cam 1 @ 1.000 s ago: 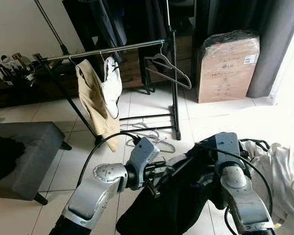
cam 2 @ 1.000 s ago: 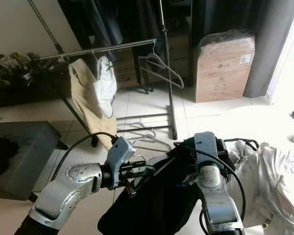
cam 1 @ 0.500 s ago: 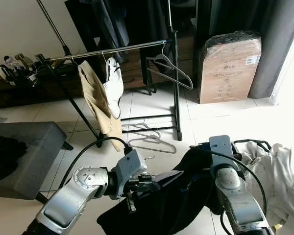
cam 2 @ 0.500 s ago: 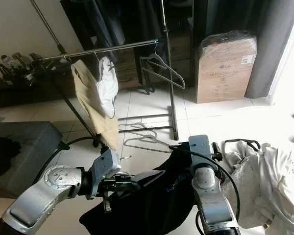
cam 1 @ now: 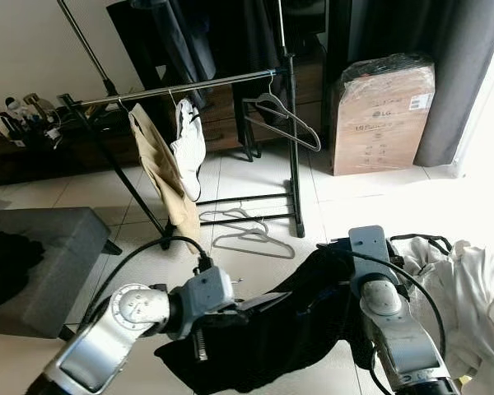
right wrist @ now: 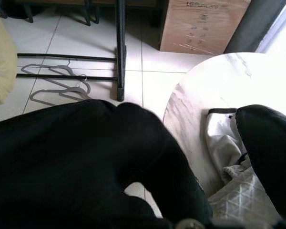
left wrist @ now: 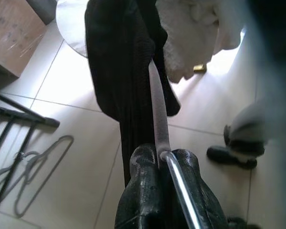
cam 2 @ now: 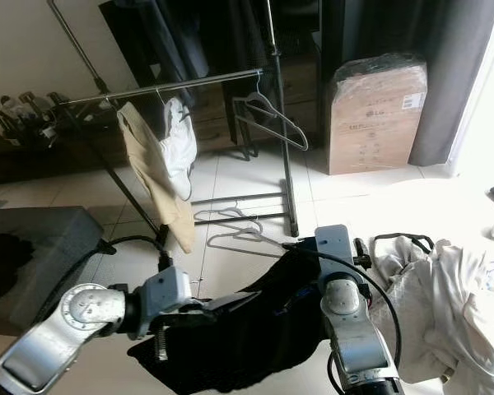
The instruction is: Hang hanger
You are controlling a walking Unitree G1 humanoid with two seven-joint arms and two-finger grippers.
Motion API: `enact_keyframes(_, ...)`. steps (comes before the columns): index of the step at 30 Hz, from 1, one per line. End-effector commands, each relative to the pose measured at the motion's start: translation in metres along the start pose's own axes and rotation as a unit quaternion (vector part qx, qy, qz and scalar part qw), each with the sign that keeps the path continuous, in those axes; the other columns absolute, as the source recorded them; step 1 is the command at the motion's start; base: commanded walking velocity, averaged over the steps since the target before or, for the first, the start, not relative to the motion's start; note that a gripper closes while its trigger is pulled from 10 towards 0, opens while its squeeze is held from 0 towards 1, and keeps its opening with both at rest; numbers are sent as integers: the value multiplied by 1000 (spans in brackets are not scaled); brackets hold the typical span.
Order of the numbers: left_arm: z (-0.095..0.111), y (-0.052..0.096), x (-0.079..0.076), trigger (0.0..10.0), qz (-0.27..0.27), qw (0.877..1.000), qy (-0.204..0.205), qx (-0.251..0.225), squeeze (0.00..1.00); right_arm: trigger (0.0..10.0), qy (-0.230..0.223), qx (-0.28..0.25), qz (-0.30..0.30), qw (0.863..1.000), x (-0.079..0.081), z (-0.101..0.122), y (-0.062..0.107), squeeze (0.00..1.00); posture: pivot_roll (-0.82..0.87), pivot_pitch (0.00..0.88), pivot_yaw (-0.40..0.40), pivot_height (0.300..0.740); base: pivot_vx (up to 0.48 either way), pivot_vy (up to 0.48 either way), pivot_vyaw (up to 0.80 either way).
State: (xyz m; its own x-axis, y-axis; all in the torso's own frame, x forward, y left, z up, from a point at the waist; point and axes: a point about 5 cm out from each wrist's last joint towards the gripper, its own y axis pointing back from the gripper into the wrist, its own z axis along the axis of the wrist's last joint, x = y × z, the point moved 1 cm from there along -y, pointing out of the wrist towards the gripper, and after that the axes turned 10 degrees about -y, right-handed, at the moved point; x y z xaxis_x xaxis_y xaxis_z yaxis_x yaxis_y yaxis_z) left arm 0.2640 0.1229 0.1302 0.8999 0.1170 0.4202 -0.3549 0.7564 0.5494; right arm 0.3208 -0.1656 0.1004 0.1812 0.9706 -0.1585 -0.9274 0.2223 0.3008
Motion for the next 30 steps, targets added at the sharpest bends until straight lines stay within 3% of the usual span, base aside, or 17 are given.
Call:
enact_keyframes(1,-43,22,-10,0,-38,994,21,105,0,10000,1,-34,-87,996,-41,16,-6,0,-177,102,166,740,0,0,0)
enact_keyframes(4,-54,30,-4,0,-13,989,1,144,0,10000,3,-33,-87,996,-41,16,-7,0,-176,103,164,740,0,0,0)
enact_keyframes(5,-66,34,8,0,41,981,-4,192,0,10000,4,-32,-86,996,-42,15,-7,0,-175,103,164,740,0,0,0)
enact_keyframes(7,-69,35,11,0,58,977,-7,205,0,10000,4,-32,-85,996,-42,15,-7,0,-175,103,164,740,0,0,0)
enact_keyframes(8,-82,38,24,0,128,958,-14,256,0,10000,5,-30,-82,996,-41,15,-7,0,-175,104,163,740,0,0,0)
enact_keyframes(11,-84,37,28,0,162,951,-19,264,0,10000,3,-29,-71,997,-36,15,-7,0,-179,105,161,740,0,0,0)
enact_keyframes(15,-79,35,24,0,136,959,-56,243,0,10000,5,-28,-62,998,-33,15,-6,0,-177,107,159,740,0,0,0)
enact_keyframes(17,-75,33,17,0,96,971,-58,210,0,10000,6,-26,-60,998,-33,14,-6,0,-176,107,158,740,0,0,0)
enact_keyframes(18,-72,36,8,0,49,979,-69,187,0,10000,6,-26,-59,998,-33,13,-7,0,-176,108,157,740,0,0,0)
enact_keyframes(21,-75,45,2,745,4,978,-76,193,0,10000,9,-25,-53,998,-32,13,-7,0,-173,108,157,740,0,0,0)
enact_keyframes(25,-83,55,4,39,-9,973,-76,219,0,10000,13,-21,-45,999,-30,11,-8,0,-170,108,155,740,0,0,0)
enact_keyframes(29,-85,61,1,0,-25,971,-89,222,0,10000,21,-8,-22,999,-24,5,-7,0,-174,114,152,740,0,0,0)
enact_keyframes(30,-86,62,6,784,-4,970,-92,225,0,10000,26,-2,-20,999,-24,2,-6,0,-170,116,151,740,0,0,0)
